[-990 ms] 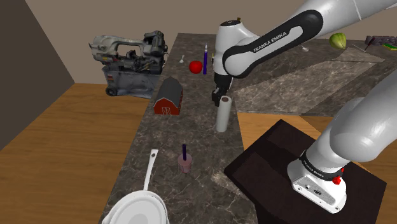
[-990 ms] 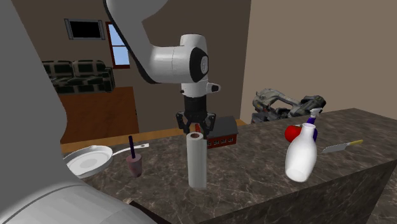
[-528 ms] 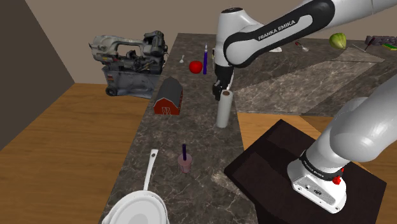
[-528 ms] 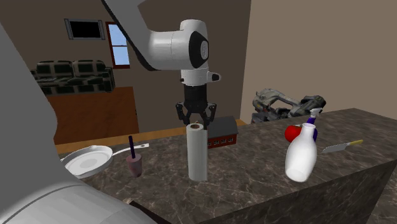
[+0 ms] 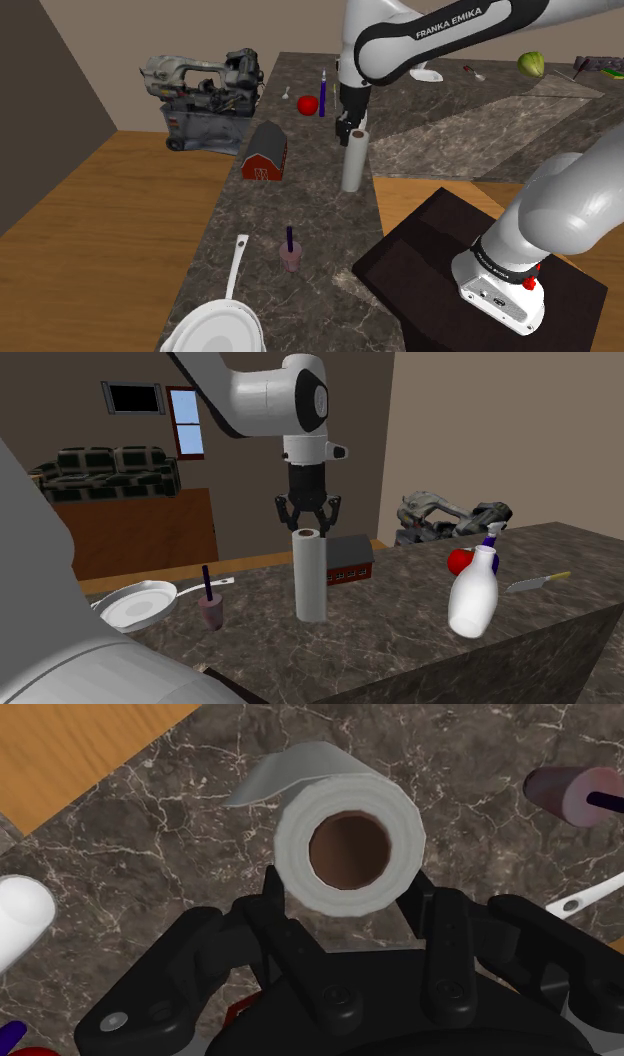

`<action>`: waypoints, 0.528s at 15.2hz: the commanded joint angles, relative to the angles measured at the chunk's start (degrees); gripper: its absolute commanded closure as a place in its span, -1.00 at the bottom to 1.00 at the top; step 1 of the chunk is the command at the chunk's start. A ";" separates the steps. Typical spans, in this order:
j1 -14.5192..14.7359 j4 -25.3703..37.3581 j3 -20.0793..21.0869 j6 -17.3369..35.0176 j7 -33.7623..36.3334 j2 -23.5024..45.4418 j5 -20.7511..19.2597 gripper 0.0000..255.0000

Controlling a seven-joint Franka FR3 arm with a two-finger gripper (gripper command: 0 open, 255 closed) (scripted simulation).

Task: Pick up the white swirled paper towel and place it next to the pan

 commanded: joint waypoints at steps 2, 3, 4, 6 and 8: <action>0.02 1.56 -0.08 -2.46 -0.13 -0.88 0.11 1.00; 0.02 2.11 -0.10 -3.26 -0.17 -1.13 0.14 1.00; 0.02 2.67 -0.13 -4.06 -0.21 -1.37 0.16 1.00; 0.02 3.83 -0.18 -5.64 -0.29 -1.80 0.20 1.00; 0.01 5.03 -0.23 -7.22 -0.35 -2.18 0.24 1.00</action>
